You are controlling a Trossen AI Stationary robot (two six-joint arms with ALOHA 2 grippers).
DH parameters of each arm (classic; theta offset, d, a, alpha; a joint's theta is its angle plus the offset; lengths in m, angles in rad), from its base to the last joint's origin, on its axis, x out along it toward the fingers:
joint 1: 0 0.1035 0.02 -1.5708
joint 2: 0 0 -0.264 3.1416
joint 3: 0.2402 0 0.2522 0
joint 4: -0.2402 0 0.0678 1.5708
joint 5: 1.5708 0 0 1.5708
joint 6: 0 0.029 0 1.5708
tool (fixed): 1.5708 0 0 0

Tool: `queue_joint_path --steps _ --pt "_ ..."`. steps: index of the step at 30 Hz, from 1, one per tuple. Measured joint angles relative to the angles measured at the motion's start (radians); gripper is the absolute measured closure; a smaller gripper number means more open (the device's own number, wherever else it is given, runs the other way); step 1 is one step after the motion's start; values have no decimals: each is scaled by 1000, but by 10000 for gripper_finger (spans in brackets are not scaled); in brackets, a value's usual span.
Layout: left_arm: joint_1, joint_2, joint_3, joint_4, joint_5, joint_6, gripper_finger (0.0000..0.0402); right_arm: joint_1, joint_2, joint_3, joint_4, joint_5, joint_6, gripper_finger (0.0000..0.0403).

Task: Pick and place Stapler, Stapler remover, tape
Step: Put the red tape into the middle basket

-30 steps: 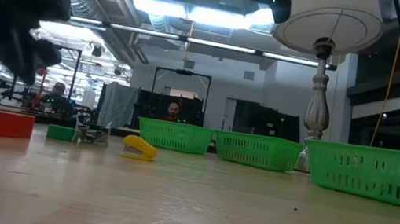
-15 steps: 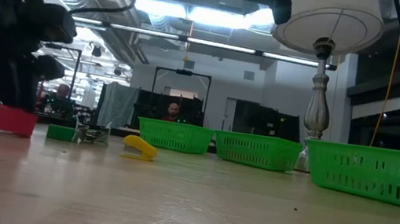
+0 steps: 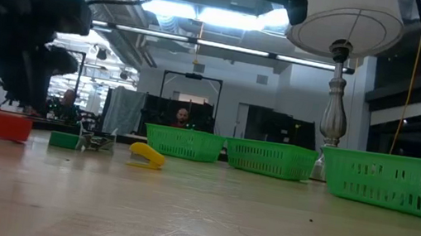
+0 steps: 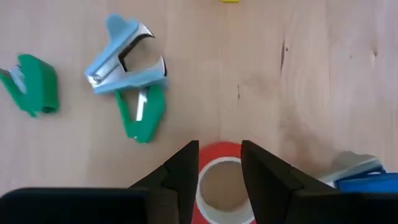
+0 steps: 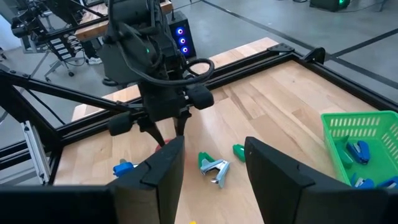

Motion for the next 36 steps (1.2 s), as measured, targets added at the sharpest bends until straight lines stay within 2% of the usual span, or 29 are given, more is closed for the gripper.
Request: queue_joint_path --steps 4,13,22,27,31,36 --pt "-17 -1 36 -44 -17 37 286 0 0 0 0 0 0 231" --pt "-43 30 36 -193 -100 49 281 0 0 0 0 0 0 231" --pt "-43 120 36 -198 -88 60 230 0 0 0 0 0 4 231" --pt "-40 188 40 -181 -98 -5 217 0 0 0 0 0 4 231" --pt "-38 204 39 -152 -74 -38 251 0 0 0 0 0 5 231" --pt "-39 187 36 -148 -43 -61 353 -1 0 0 0 0 7 230"
